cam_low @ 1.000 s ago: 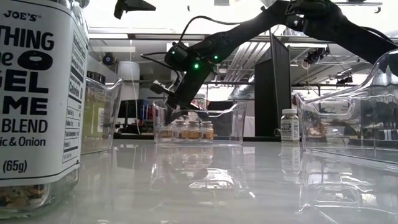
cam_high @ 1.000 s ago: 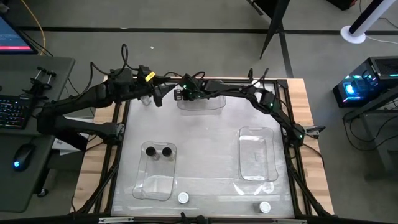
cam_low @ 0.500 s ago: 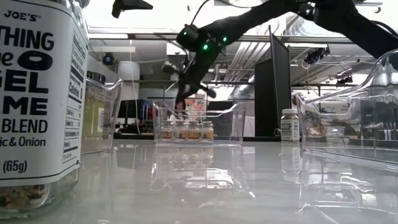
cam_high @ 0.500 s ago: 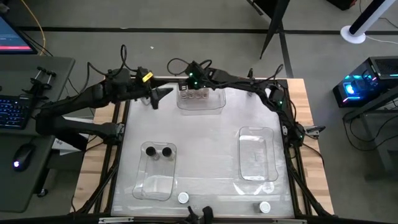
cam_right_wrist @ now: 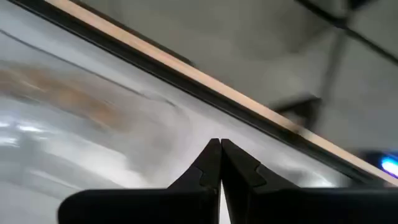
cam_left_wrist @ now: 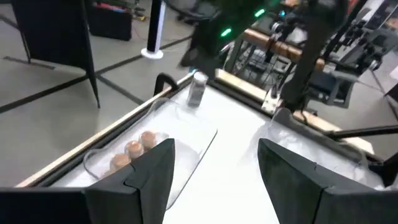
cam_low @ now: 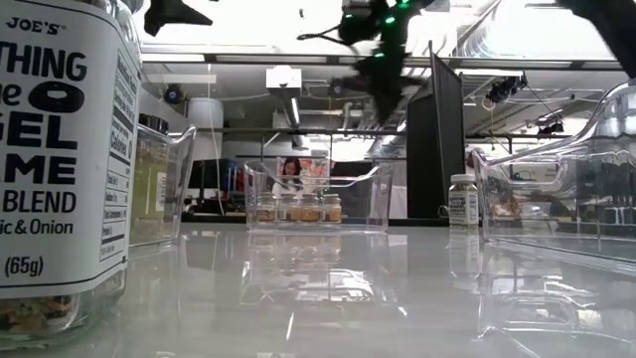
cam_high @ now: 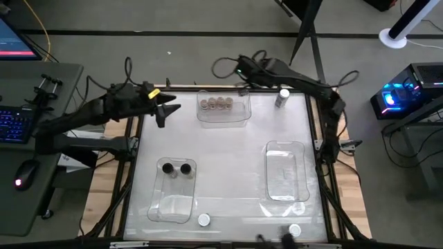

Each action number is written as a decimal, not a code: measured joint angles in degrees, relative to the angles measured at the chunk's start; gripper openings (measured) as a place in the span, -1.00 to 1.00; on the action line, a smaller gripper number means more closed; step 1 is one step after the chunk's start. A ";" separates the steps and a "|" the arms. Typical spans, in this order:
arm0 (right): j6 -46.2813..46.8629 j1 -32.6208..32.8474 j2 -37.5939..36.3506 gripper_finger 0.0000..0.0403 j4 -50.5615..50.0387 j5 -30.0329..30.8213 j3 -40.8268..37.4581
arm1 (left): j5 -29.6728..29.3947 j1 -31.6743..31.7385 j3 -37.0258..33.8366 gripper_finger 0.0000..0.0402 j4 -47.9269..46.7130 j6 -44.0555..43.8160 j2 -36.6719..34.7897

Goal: Sort spices by type
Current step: Put the white seasoning bottle into the bottom right transparent bin

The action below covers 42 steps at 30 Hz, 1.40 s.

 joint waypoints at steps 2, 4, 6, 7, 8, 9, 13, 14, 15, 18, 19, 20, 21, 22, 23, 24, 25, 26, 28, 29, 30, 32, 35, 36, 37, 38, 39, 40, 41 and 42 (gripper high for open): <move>1.99 -0.31 -4.16 -1.00 -3.96 2.47 -5.07 | 0.05 0.00 -1.60 0.08 0.62 -0.59 0.34; 5.60 -0.97 -9.82 -1.00 -5.35 2.55 -12.64 | 0.84 0.00 -2.74 0.08 0.68 -1.50 0.78; 9.92 -1.89 -16.92 -1.00 -5.28 1.02 -20.95 | 2.25 0.00 -3.62 0.08 0.56 -1.77 0.83; 12.04 -2.52 -20.48 -1.00 -5.29 -0.02 -24.77 | 2.93 0.00 -3.89 0.08 0.73 -1.69 0.79; 13.92 -3.31 -24.05 -1.00 -4.87 -1.05 -28.10 | 3.51 0.00 -4.00 0.08 0.89 -1.43 0.78; 15.38 -4.20 -27.15 -1.00 -4.56 -2.03 -30.69 | 3.78 -0.01 -4.03 0.08 1.16 -0.95 0.79; 17.87 -8.12 -37.03 -0.99 0.05 -4.70 -36.43 | 3.82 0.13 -4.03 0.08 4.54 3.63 0.81; 16.40 -9.48 -38.39 -0.98 1.31 -5.70 -36.90 | 3.84 0.17 -4.03 0.08 5.65 4.71 0.83; 14.70 -11.09 -39.12 -0.95 1.96 -7.11 -37.02 | 3.84 0.23 -4.03 0.08 6.79 5.36 0.85; 8.29 -16.64 -38.30 -0.78 3.02 -12.59 -36.91 | 3.89 0.48 -4.03 0.08 9.56 5.34 0.87; 5.03 -18.50 -37.53 -0.70 4.51 -14.74 -36.91 | 3.88 0.48 -4.03 0.08 10.14 4.62 0.88; 1.63 -20.09 -36.53 -0.60 6.06 -16.92 -36.80 | 3.88 0.48 -4.03 0.08 10.55 3.79 1.01; -1.48 -21.42 -35.19 -0.49 7.52 -18.52 -36.78 | 3.88 0.48 -4.03 0.08 11.13 2.83 1.14; -4.58 -22.58 -33.58 -0.38 8.74 -19.87 -36.78 | 3.88 0.48 -4.03 0.08 11.41 1.56 1.23; -7.55 -23.53 -31.86 -0.26 9.80 -21.13 -36.74 | 3.88 0.48 -4.03 0.08 11.41 0.11 1.24; -10.23 -24.23 -29.95 -0.14 10.01 -22.25 -36.32 | 3.88 0.48 -4.03 0.08 11.54 -1.22 1.36; -12.39 -24.81 -28.08 -0.02 9.88 -22.68 -35.69 | 3.87 0.48 -4.03 0.08 11.80 -2.47 1.46; -14.37 -25.16 -26.22 0.09 9.57 -22.67 -34.94 | 3.87 0.48 -4.03 0.08 11.91 -3.72 1.51; -18.72 -25.41 -22.69 0.30 8.89 -21.69 -33.84 | 3.84 0.48 -4.03 0.08 11.95 -5.39 1.57; -21.06 -25.41 -20.97 0.39 8.66 -20.92 -33.36 | 3.72 0.48 -4.03 0.08 12.20 -5.92 1.55; -23.36 -25.41 -19.40 0.46 8.65 -20.36 -32.84 | 3.56 0.48 -4.03 0.08 12.72 -6.52 1.55; -27.07 -25.37 -16.46 0.58 8.11 -19.75 -31.31 | 2.85 0.48 -4.03 0.08 13.22 -7.46 1.55; -28.66 -25.59 -13.01 0.66 6.78 -19.50 -29.88 | 1.54 0.48 -4.03 0.08 14.29 -7.60 1.55; -28.80 -25.81 -12.03 0.67 6.81 -19.46 -29.67 | 1.25 0.48 -4.03 0.08 14.70 -7.60 1.54; -28.78 -26.07 -11.21 0.67 6.62 -19.48 -29.43 | 0.99 0.48 -4.03 0.08 15.13 -7.62 1.53; -28.72 -26.43 -10.65 0.67 6.52 -19.46 -29.39 | 0.84 0.48 -4.03 0.08 15.60 -7.62 1.53; -28.68 -26.80 -10.20 0.67 6.30 -19.46 -29.38 | 0.80 0.48 -4.03 0.08 15.88 -7.65 1.55; -28.69 -27.18 -9.60 0.67 6.14 -19.42 -29.39 | 0.78 0.48 -4.03 0.08 16.06 -7.70 1.55; -28.60 -27.58 -9.04 0.67 6.10 -19.42 -29.41 | 0.78 0.48 -4.03 0.08 16.22 -7.88 1.54; -28.58 -27.92 -8.58 0.67 6.24 -19.42 -29.45 | 0.74 0.48 -4.03 0.08 16.20 -8.08 1.53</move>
